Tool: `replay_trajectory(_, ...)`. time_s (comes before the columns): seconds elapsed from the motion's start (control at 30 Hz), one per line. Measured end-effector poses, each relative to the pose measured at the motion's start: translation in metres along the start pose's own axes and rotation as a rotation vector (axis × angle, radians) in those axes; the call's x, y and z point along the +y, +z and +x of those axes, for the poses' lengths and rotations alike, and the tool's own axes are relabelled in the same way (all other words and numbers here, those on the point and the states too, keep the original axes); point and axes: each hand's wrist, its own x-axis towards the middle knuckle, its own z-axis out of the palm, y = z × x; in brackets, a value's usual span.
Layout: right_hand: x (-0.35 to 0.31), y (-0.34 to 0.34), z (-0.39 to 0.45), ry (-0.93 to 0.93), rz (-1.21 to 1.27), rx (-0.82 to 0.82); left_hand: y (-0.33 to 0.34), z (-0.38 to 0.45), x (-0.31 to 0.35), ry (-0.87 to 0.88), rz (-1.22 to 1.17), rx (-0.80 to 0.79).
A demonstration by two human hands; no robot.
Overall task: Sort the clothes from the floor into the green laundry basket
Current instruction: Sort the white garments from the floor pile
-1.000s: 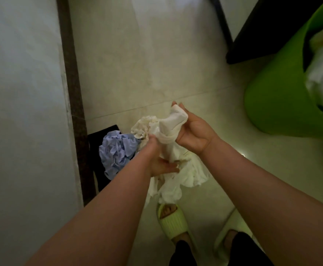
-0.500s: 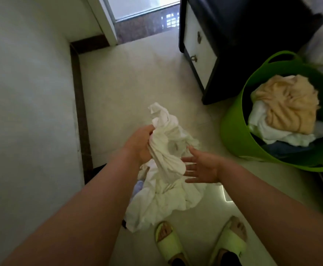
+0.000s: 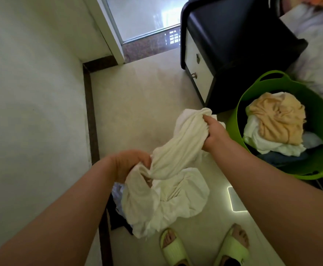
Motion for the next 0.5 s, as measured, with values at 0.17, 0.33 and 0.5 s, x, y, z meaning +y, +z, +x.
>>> replay_trajectory(0.17,-0.005,0.001,-0.012,-0.032,-0.109,-0.129,0.007,0.021,-0.004,0.094,0.068,0.306)
replay_trajectory(0.33,0.003,0.006,-0.023,-0.003,-0.224,-0.320,0.043,0.050,0.010,-0.050,-0.347,0.378)
replay_trajectory(0.5,0.009,-0.004,-0.027,0.026,-0.402,-0.434,0.069,0.075,0.026,0.086,-0.980,-0.079)
